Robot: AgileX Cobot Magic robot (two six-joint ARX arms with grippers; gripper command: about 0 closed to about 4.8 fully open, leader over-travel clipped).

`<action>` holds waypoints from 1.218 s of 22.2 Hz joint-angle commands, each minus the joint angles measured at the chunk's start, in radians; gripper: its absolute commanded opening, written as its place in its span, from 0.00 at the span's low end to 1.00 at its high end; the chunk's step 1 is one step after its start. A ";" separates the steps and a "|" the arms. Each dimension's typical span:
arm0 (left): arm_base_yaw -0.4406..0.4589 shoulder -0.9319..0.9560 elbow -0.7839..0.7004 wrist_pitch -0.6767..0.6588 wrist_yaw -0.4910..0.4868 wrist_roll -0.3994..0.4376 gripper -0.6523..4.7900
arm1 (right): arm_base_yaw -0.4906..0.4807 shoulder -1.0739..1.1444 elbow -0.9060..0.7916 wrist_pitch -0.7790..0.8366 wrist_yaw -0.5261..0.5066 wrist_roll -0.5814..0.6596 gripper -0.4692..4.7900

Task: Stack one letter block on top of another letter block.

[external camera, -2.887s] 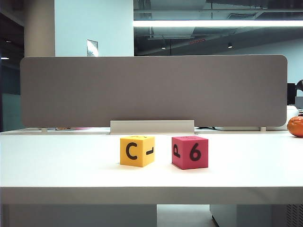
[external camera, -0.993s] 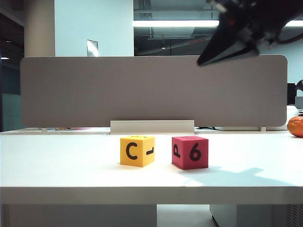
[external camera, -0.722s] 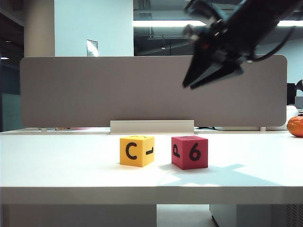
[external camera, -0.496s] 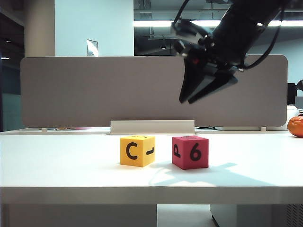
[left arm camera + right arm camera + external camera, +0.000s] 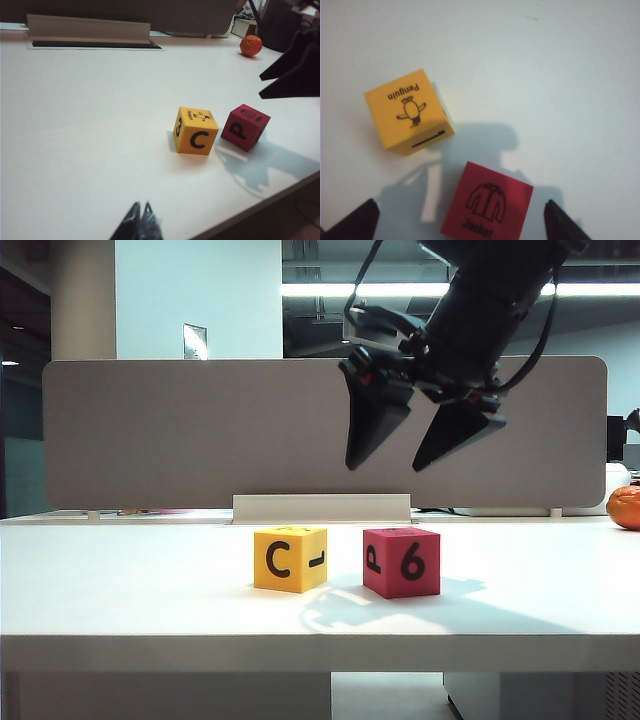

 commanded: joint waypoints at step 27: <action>0.002 0.001 0.004 -0.004 0.004 -0.003 0.11 | 0.001 0.183 0.005 0.005 0.028 0.053 1.00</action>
